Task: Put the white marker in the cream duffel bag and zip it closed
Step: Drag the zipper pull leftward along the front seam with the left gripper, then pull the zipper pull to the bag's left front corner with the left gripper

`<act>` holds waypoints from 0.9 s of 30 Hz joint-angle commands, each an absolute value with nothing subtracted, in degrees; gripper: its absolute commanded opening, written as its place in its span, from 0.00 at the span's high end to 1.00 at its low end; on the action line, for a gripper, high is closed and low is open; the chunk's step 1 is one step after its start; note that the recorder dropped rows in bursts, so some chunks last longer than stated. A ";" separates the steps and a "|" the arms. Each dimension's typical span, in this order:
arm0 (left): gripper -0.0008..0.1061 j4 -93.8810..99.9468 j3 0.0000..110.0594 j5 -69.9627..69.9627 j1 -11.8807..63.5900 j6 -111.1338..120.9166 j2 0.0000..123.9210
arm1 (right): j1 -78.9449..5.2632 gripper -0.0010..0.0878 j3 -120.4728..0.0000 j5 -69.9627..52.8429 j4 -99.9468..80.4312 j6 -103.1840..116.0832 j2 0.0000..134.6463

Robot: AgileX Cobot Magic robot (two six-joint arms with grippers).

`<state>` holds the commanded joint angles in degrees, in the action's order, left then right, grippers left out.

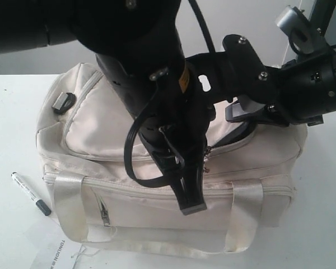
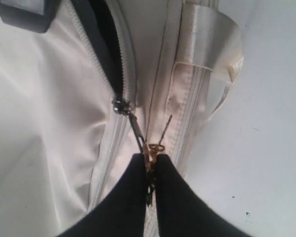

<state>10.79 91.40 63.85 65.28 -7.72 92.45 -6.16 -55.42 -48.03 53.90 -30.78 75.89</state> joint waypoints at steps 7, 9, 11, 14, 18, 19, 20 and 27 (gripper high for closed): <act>0.99 11.63 91.40 67.51 65.28 -7.72 92.45 | -5.19 0.99 -55.42 -48.75 53.09 -31.29 75.99; 0.99 12.39 91.40 68.87 65.28 -7.72 92.45 | -4.54 0.99 -55.42 -49.03 52.89 -31.29 75.99; 0.99 12.97 91.40 69.96 65.28 -7.72 92.45 | -4.25 0.99 -55.42 -49.15 52.89 -31.69 75.99; 0.99 13.76 91.40 69.96 65.28 -7.72 92.45 | -3.90 0.99 -55.42 -49.26 52.89 -31.69 75.99; 0.99 13.98 91.40 69.96 65.28 -7.72 92.45 | -3.91 0.99 -55.42 -49.26 52.89 -32.38 75.99; 0.99 14.28 91.40 69.96 65.28 -7.72 92.45 | -3.91 0.99 -55.42 -49.26 52.89 -32.38 75.99; 0.99 14.55 91.40 69.96 65.28 -7.72 92.45 | -3.91 0.99 -55.42 -49.26 52.89 -32.38 75.99; 0.99 15.90 91.40 69.96 65.28 -7.72 92.45 | -3.91 0.99 -55.42 -49.26 52.89 -33.15 75.99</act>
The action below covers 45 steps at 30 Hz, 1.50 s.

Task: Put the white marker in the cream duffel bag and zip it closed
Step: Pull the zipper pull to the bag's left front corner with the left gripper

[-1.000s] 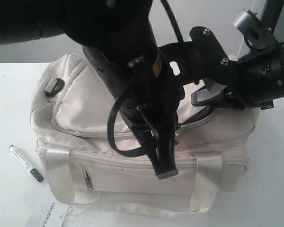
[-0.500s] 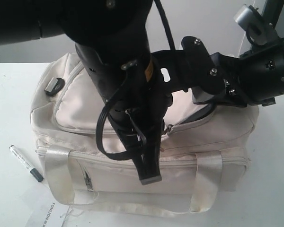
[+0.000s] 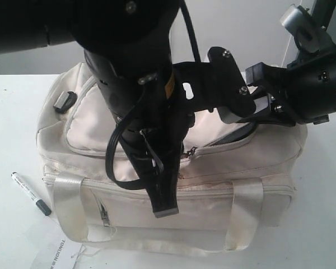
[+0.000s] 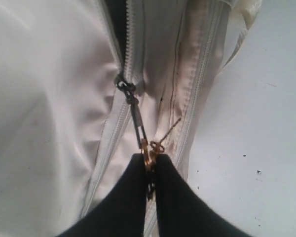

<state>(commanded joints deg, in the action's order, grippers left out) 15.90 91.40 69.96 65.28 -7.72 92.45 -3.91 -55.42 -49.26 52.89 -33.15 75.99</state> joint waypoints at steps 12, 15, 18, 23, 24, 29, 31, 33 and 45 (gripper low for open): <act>0.99 19.71 89.87 69.96 65.28 -9.67 92.57 | -3.91 0.99 -55.42 -48.92 51.52 -33.38 75.99; 0.99 21.03 88.39 69.96 65.28 -9.85 92.57 | -3.91 0.99 -55.42 -48.59 51.52 -33.38 75.99; 0.99 22.59 87.29 69.96 65.28 -9.85 92.57 | -3.91 0.99 -55.42 -48.59 51.52 -33.64 75.99; 0.99 22.82 87.32 69.96 65.28 -9.21 92.57 | -3.91 0.99 -55.42 -48.59 51.52 -34.42 75.99; 0.99 22.82 87.32 69.96 65.28 -9.21 92.57 | -3.91 0.99 -55.42 -48.59 51.38 -34.53 75.99; 0.99 23.53 87.03 69.96 64.67 -9.35 91.25 | -3.91 0.99 -55.42 -48.47 51.38 -34.76 75.99; 0.99 22.76 86.32 69.96 63.59 -9.35 90.56 | -3.91 0.99 -55.42 -48.36 51.38 -34.76 75.99; 0.99 21.33 85.71 69.96 62.35 -9.35 89.79 | -3.91 0.99 -55.42 -48.38 51.23 -34.92 75.99; 0.99 19.87 81.84 69.96 57.19 -10.58 84.37 | -3.91 0.99 -55.42 -47.38 51.12 -35.80 75.99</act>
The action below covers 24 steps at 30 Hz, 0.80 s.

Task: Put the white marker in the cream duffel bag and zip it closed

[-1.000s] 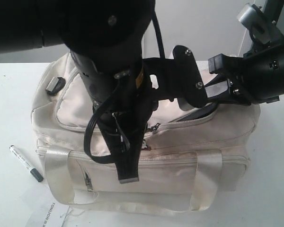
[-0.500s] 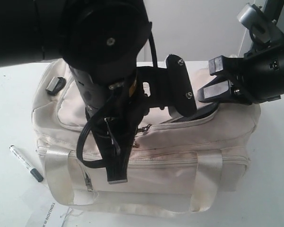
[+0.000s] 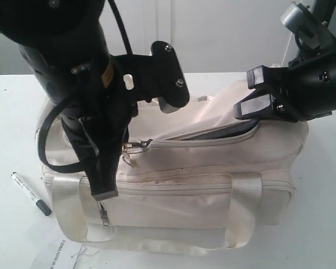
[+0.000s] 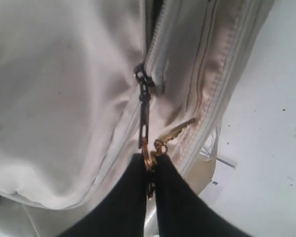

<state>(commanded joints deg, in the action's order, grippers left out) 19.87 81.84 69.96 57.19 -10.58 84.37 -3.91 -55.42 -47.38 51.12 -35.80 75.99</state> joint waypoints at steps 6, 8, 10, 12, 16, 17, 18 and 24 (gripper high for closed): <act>0.99 20.10 79.11 69.96 55.95 -10.94 82.50 | -3.91 0.99 -55.42 -47.09 51.12 -35.80 75.99; 0.99 20.22 78.25 69.96 55.02 -10.93 81.80 | -3.91 0.99 -55.42 -47.09 51.12 -35.80 75.99; 0.99 20.22 77.48 69.96 53.75 -10.93 81.18 | -3.91 0.99 -55.42 -47.09 51.12 -35.80 75.99; 0.99 20.22 76.71 69.96 52.47 -10.93 80.38 | -3.91 0.99 -55.42 -47.09 51.12 -35.80 75.99; 0.99 20.08 76.50 69.96 49.80 -11.10 79.39 | -3.91 0.99 -55.42 -47.09 51.12 -35.80 75.99; 0.99 20.08 76.50 69.96 49.18 -11.41 79.28 | -3.91 0.99 -55.42 -47.09 51.12 -35.80 75.99; 0.99 19.96 76.50 69.96 48.64 -11.74 79.02 | -3.91 0.99 -55.42 -47.09 51.12 -35.80 75.99; 0.99 19.09 76.50 69.96 45.78 -12.81 78.23 | -3.91 0.99 -55.42 -47.10 51.12 -35.91 75.99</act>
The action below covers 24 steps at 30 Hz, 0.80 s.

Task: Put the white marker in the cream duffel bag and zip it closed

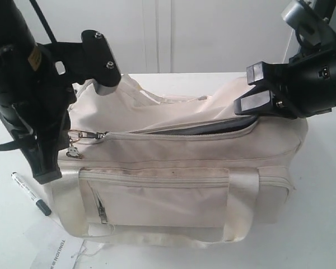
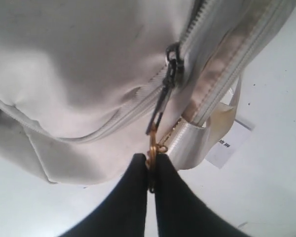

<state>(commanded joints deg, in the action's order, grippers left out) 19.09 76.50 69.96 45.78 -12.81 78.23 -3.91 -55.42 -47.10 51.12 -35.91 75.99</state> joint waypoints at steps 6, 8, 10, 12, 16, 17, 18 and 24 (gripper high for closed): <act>0.99 17.99 76.50 69.96 42.73 -14.38 78.23 | -3.91 0.99 -55.42 -47.10 51.12 -36.35 75.99; 0.99 17.99 76.50 69.96 41.52 -14.51 78.23 | -3.91 0.99 -55.42 -47.10 51.12 -37.00 75.99; 0.99 17.62 76.50 69.96 40.35 -15.30 78.23 | -3.91 0.99 -55.42 -47.10 51.12 -37.30 75.99; 0.99 17.20 76.50 69.96 39.25 -15.52 78.23 | -3.91 0.99 -55.42 -47.10 51.12 -37.30 75.99; 0.99 16.78 76.47 69.96 36.78 -16.52 78.23 | -3.91 0.99 -55.42 -47.10 51.12 -37.94 75.99; 0.99 16.65 76.36 69.96 36.09 -16.52 78.23 | -3.91 0.99 -55.42 -47.10 51.12 -38.23 75.99; 0.99 16.65 76.00 69.96 35.57 -16.65 78.23 | -3.91 0.99 -55.42 -47.10 51.12 -38.56 75.99; 0.99 16.35 72.27 69.96 32.69 -16.92 78.23 | -3.91 0.99 -55.42 -47.00 51.12 -38.83 75.99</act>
<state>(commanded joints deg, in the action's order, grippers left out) 16.35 72.27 69.96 32.69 -16.92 78.23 -3.91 -55.42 -47.00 51.12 -38.83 75.99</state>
